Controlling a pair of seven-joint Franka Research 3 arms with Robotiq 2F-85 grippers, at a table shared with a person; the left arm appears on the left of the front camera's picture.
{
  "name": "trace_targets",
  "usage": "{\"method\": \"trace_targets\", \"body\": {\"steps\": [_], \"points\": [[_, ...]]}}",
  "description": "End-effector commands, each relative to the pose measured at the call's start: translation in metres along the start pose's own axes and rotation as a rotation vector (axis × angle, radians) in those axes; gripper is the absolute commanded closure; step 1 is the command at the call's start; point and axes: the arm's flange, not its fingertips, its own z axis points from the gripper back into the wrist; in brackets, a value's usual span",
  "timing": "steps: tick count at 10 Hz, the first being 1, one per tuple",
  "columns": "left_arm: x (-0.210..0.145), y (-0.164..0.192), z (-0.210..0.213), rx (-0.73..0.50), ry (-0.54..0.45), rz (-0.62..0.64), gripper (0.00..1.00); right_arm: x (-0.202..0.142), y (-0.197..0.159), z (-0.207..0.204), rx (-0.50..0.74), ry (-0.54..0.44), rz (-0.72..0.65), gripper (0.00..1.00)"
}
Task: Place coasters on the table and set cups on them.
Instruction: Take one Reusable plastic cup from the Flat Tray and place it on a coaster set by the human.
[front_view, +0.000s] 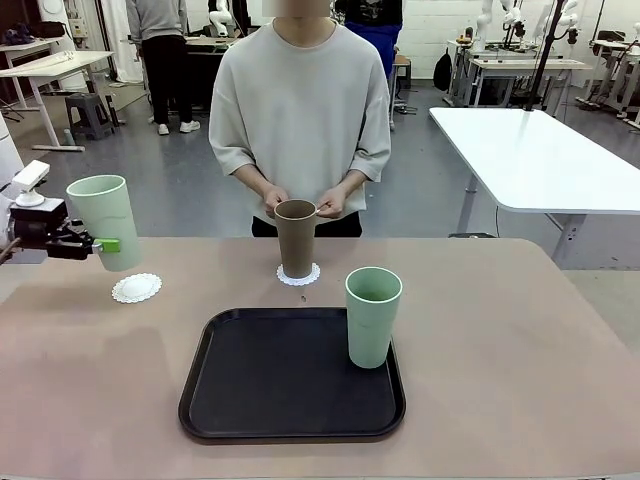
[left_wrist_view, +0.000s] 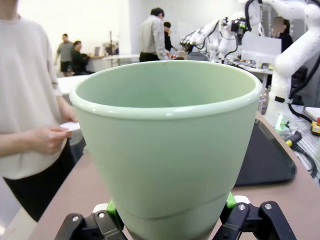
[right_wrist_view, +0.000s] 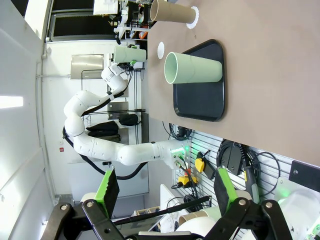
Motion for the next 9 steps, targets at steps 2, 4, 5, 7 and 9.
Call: {"method": "trace_targets", "body": {"steps": [2, 4, 5, 7, 9], "points": [[-0.017, 0.01, 0.012, -0.026, 0.015, -0.038, 0.17, 0.0, 0.001, 0.0, 0.018, -0.003, 0.007, 0.0], [-0.031, 0.019, 0.01, 0.005, 0.021, -0.068, 0.17, 0.0, 0.001, 0.0, 0.018, -0.003, 0.007, 0.0], [-0.035, 0.027, 0.01, 0.019, 0.021, -0.06, 0.17, 0.0, 0.001, 0.0, 0.018, -0.003, 0.007, 0.0], [-0.044, 0.041, 0.008, 0.037, 0.021, -0.043, 0.17, 0.0, 0.001, 0.0, 0.018, -0.003, 0.007, 0.0], [-0.051, 0.05, 0.007, 0.032, 0.01, -0.025, 0.17, 0.0, 0.001, 0.0, 0.018, -0.003, 0.007, 0.0]]}}
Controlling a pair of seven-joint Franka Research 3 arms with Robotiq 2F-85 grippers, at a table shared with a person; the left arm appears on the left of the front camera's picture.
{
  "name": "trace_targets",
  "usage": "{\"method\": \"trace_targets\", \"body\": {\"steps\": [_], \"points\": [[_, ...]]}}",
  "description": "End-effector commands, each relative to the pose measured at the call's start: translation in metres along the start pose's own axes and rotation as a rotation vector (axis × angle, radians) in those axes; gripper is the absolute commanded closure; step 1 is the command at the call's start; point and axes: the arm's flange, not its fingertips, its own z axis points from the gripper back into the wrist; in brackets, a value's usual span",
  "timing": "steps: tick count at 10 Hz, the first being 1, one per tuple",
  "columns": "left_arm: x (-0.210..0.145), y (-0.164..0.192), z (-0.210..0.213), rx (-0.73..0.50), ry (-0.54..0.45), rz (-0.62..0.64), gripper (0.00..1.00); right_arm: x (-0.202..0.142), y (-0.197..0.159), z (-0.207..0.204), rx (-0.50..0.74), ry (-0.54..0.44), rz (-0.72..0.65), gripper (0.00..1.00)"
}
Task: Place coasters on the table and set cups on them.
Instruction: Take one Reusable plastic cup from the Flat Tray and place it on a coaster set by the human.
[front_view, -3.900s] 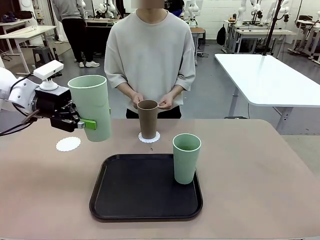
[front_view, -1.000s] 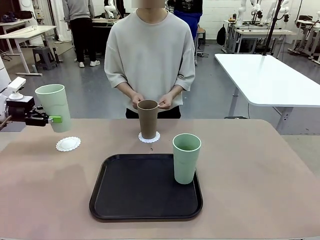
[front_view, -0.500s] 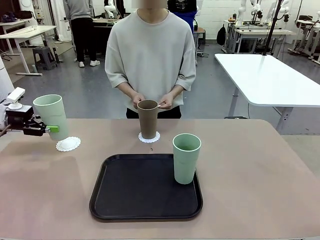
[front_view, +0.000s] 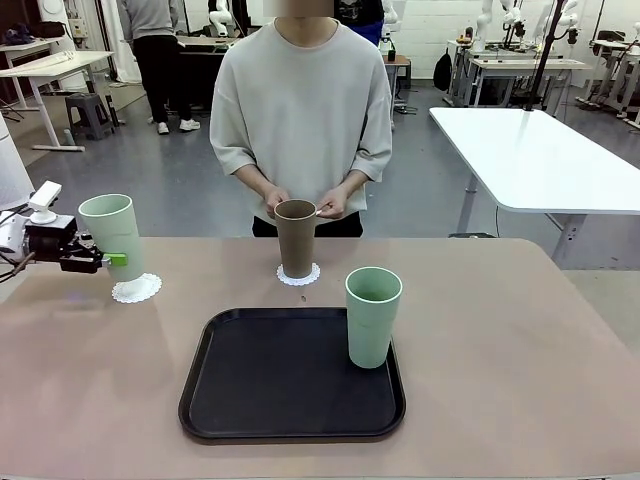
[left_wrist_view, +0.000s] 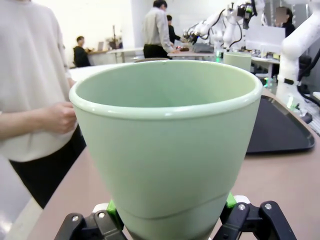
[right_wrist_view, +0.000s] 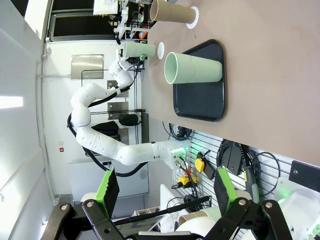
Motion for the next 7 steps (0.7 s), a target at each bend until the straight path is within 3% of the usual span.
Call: {"method": "trace_targets", "body": {"steps": [1, 7], "points": [[-0.003, 0.012, -0.001, 0.003, -0.024, 0.014, 0.17, 0.0, 0.001, 0.0, 0.018, -0.002, 0.007, 0.0], [-0.022, 0.012, -0.005, -0.027, -0.033, 0.033, 0.17, 0.0, 0.001, 0.0, 0.018, -0.002, 0.007, 0.0]]}}
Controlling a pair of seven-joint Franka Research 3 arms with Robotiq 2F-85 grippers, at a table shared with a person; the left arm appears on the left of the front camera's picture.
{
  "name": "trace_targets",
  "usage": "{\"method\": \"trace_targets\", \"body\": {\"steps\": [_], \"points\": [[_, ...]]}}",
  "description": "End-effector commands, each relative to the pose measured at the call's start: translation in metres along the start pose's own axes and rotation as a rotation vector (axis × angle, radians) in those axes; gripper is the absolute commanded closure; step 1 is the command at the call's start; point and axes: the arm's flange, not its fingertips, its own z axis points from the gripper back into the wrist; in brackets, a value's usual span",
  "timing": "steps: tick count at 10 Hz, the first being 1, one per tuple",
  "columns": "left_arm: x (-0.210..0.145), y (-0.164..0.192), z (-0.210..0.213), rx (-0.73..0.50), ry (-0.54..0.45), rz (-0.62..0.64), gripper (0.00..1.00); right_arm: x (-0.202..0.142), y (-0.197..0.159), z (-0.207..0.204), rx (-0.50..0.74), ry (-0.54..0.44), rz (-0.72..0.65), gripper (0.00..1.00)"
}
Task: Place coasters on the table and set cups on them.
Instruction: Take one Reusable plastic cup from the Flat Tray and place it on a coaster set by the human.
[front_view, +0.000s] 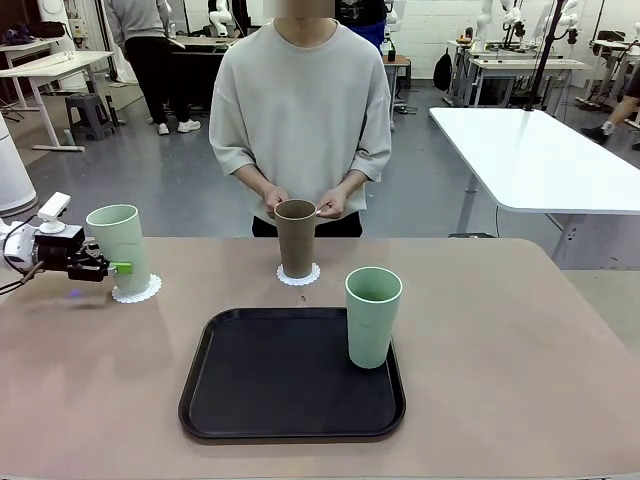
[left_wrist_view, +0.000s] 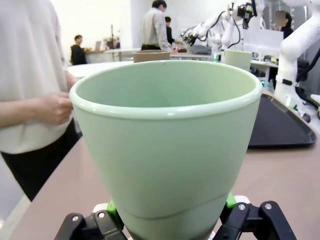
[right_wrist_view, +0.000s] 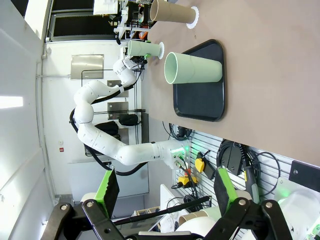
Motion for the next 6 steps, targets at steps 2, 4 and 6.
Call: {"method": "trace_targets", "body": {"steps": [2, 4, 6], "points": [[0.0004, 0.0069, 0.0012, -0.013, -0.018, 0.01, 0.17, 0.0001, 0.0009, -0.0001, 0.018, -0.002, 0.007, 0.0], [-0.0037, 0.0077, -0.0025, -0.02, -0.006, 0.026, 0.17, 0.0001, 0.0009, -0.0001, 0.018, -0.002, 0.007, 0.0], [-0.0076, 0.0085, -0.005, -0.023, 0.0, 0.035, 0.17, 0.0001, 0.0009, -0.0001, 0.018, -0.002, 0.007, 0.0]]}}
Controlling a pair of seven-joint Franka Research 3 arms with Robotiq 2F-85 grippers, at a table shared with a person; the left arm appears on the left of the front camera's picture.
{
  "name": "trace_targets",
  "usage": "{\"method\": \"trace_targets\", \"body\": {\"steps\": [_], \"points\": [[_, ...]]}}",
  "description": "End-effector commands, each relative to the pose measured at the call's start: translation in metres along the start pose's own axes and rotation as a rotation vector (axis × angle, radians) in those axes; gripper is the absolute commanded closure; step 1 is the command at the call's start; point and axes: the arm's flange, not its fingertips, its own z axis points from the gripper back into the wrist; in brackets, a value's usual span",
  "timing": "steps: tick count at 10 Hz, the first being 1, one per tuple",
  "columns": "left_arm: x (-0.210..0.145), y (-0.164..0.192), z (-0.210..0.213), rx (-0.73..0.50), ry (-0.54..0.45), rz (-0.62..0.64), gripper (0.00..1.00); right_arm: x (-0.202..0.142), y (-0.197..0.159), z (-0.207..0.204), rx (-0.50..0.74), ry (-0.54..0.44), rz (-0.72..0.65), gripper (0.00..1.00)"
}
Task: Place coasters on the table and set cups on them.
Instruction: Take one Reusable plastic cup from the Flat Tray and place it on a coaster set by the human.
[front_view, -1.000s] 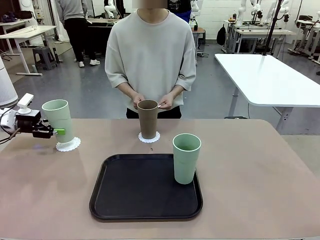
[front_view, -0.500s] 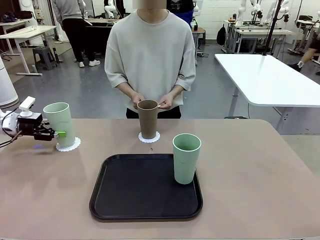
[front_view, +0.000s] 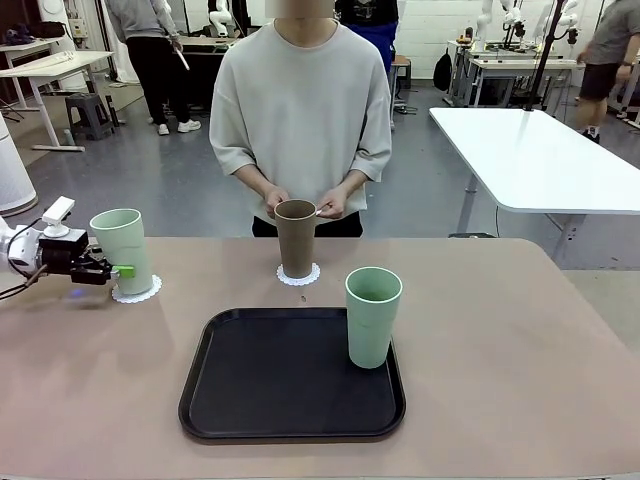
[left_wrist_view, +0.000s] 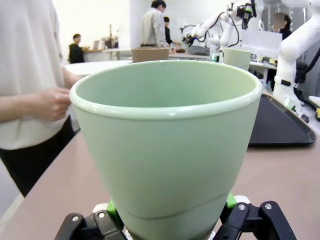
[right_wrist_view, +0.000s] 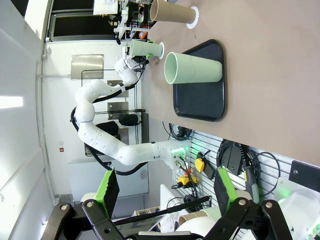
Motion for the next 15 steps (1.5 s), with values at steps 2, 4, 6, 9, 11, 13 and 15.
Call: {"method": "trace_targets", "body": {"steps": [2, 4, 6, 9, 11, 13, 15], "points": [[0.0021, 0.0068, 0.0001, -0.011, 0.006, 0.016, 0.17, 0.0001, 0.0009, -0.0001, 0.018, -0.002, 0.007, 0.0], [0.0021, 0.006, -0.0006, -0.008, 0.012, 0.014, 0.17, 0.0001, 0.0009, -0.0001, 0.018, -0.002, 0.007, 0.0], [0.0011, 0.0058, -0.0002, -0.007, 0.028, 0.019, 0.0, 0.0001, 0.0009, -0.0001, 0.018, -0.002, 0.007, 0.0], [-0.0001, 0.0041, 0.0009, -0.034, 0.046, 0.024, 0.0, 0.0001, 0.0009, -0.0001, 0.018, -0.002, 0.007, 0.0], [-0.0003, 0.0037, 0.0018, -0.037, 0.051, 0.029, 0.0, 0.0001, 0.0009, -0.0001, 0.018, -0.002, 0.007, 0.0], [0.0002, 0.0026, 0.0028, -0.038, 0.057, 0.032, 0.0, 0.0001, 0.0009, -0.0001, 0.018, -0.002, 0.007, 0.0], [0.0011, 0.002, 0.0048, -0.034, 0.065, 0.034, 0.0, 0.0001, 0.0009, -0.0001, 0.018, -0.002, 0.007, 0.0]]}}
